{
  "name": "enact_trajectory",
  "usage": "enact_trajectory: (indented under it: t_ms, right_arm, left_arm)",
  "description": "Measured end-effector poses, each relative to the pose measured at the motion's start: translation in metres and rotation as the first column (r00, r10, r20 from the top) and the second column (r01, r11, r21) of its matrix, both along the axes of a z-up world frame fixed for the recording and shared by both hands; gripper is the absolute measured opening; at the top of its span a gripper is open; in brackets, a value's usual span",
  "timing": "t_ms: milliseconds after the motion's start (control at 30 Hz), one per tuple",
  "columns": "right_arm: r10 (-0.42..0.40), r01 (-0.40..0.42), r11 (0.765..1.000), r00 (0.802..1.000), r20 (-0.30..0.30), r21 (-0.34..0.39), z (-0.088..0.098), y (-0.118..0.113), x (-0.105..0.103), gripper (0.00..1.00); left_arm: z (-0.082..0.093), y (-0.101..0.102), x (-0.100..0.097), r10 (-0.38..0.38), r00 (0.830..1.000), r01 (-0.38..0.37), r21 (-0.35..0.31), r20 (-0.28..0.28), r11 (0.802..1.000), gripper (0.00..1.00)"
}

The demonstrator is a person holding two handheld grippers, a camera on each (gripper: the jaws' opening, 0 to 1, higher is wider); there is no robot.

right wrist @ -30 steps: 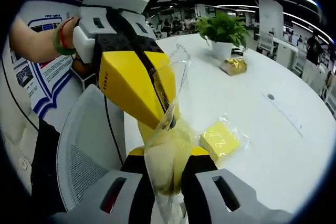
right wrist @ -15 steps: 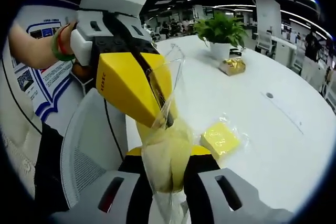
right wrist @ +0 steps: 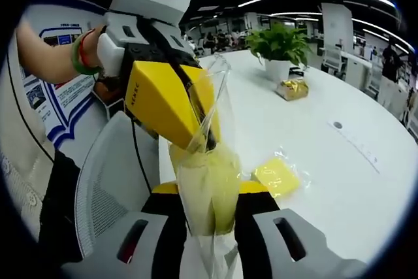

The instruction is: Compare the silicone blocks by pressing each to a similar depth, holding the contact briefly, and releasing to observe deformation and rebound differences across the visible hardness samples.

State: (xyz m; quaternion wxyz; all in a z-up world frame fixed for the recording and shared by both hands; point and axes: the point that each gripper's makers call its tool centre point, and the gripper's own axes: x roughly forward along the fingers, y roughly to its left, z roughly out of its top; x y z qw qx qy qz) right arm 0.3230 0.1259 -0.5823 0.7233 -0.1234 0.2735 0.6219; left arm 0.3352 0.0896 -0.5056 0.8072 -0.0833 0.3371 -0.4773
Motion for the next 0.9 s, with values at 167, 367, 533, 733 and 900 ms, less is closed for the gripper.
enact_trajectory:
  t_ms: [167,367,533,733,900]
  right_arm:
    - [0.001,-0.001,1.000,1.000,0.000,0.005,-0.0002,0.0002,-0.0003,0.25]
    - [0.004,-0.004,1.000,1.000,0.017,0.005,-0.0002,0.0005,0.0016,0.26]
    - [0.007,-0.007,1.000,1.000,0.021,0.004,-0.0013,0.0005,0.0007,0.27]
    - [0.012,-0.012,1.000,1.000,0.020,0.000,-0.0026,0.0011,-0.0007,0.28]
    - [0.013,-0.013,1.000,0.999,0.029,-0.001,-0.0029,0.0015,-0.0006,0.30]
  left_arm:
    - [-0.0004,-0.0003,-0.0001,0.002,1.000,-0.002,-0.004,-0.005,1.000,0.00]
    - [-0.0003,-0.0004,0.0001,0.004,1.000,-0.004,-0.005,-0.005,1.000,0.00]
    - [-0.0009,-0.0006,-0.0009,0.007,1.000,-0.007,-0.007,-0.014,1.000,0.00]
    - [-0.0023,0.0004,-0.0012,0.009,1.000,-0.009,-0.004,-0.016,1.000,0.00]
    - [-0.0029,0.0013,-0.0006,0.015,1.000,-0.016,-0.011,-0.024,1.000,0.00]
